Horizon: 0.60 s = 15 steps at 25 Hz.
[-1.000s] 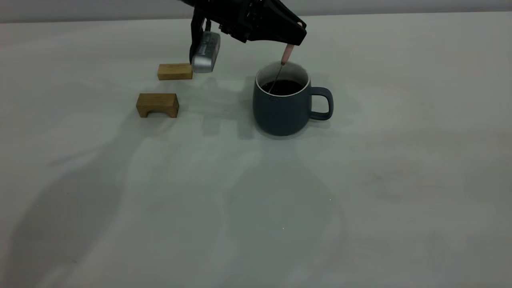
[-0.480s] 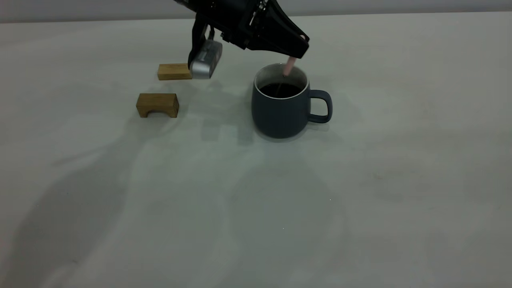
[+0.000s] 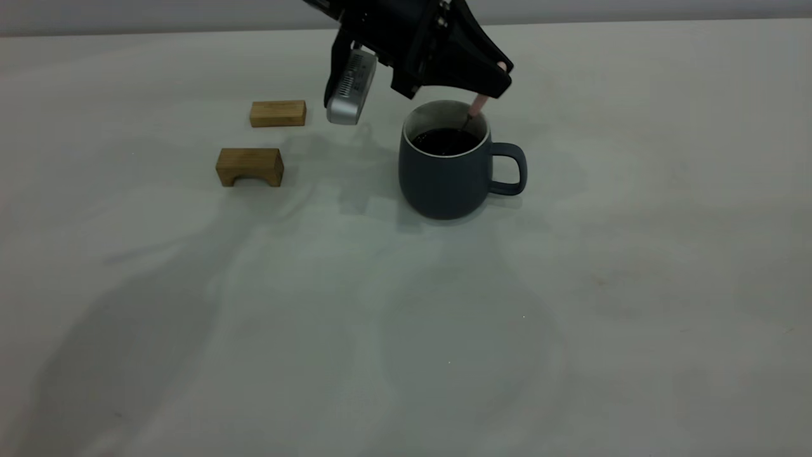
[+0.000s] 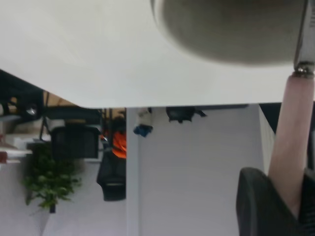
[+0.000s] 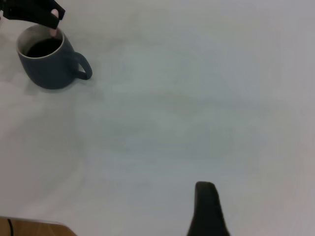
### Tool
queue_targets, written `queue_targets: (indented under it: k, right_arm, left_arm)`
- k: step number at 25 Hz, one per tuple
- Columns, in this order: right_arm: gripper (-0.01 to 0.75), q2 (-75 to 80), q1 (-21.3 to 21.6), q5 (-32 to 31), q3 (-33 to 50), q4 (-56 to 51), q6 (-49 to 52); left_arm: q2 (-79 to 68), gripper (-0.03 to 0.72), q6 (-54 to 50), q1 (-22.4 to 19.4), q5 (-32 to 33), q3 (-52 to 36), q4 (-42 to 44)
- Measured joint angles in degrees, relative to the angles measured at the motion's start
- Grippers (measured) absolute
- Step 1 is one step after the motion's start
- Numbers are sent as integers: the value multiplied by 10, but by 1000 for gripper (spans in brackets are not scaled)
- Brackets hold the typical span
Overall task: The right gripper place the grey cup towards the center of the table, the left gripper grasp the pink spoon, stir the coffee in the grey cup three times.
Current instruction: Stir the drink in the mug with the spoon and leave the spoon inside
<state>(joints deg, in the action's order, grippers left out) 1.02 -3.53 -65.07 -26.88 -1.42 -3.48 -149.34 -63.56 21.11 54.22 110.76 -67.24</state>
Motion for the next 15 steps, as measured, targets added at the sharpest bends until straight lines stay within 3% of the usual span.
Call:
queue_targets:
  k: [7,11,15]
  right_arm:
    - [582,0,0,0,0,0,0]
    - [582,0,0,0,0,0,0]
    - [582,0,0,0,0,0,0]
  left_arm:
    - [0,194,0,1,13,0,16]
    - [0,356,0,1,55,21,51]
    - [0,490,-5,1,126,102,142]
